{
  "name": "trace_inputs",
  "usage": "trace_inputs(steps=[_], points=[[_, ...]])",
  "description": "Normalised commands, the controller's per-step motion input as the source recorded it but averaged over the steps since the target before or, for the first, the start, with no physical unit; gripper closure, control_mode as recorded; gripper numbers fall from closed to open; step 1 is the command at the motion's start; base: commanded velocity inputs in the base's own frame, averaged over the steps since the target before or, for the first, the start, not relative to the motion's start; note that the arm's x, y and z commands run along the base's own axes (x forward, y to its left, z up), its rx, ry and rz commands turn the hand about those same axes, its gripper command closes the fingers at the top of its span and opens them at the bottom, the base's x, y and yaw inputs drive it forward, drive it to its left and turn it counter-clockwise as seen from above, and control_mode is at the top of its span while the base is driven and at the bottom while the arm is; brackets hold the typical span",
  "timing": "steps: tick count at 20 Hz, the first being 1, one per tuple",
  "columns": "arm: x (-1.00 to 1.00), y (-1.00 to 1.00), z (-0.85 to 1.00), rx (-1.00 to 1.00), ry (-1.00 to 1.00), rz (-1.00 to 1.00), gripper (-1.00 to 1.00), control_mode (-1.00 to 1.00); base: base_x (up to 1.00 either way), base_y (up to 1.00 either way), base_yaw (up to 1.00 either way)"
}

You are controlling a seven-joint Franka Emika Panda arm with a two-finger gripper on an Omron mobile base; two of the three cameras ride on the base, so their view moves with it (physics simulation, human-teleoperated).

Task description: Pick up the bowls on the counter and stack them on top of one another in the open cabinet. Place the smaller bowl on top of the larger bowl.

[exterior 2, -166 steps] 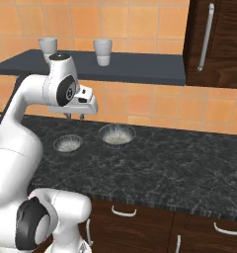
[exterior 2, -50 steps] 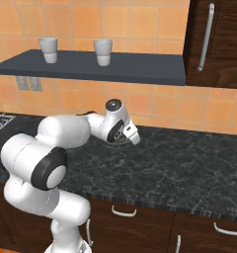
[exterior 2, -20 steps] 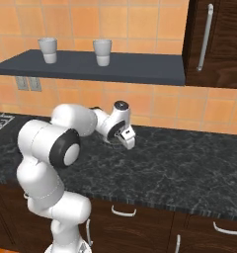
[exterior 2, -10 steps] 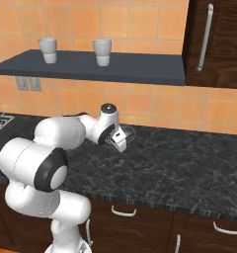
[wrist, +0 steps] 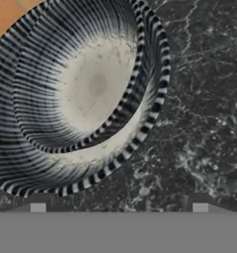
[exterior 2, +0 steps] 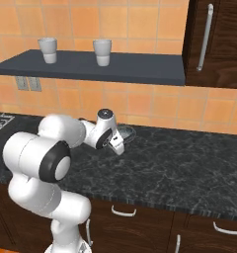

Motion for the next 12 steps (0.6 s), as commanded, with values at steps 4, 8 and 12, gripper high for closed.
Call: trace_inputs(steps=[4,8,12], points=[[0.4,0.0,0.0,0.0,0.0,-0.03,-1.0,-1.0,0.0,0.0,0.0],[0.2,0.0,-0.15,0.0,0.0,-0.01,-1.0,-1.0,0.0,0.0,0.0],[0.0,0.06,-0.56,-0.02,0.01,0.0,-1.0,-1.0,0.0,0.0,0.0]])
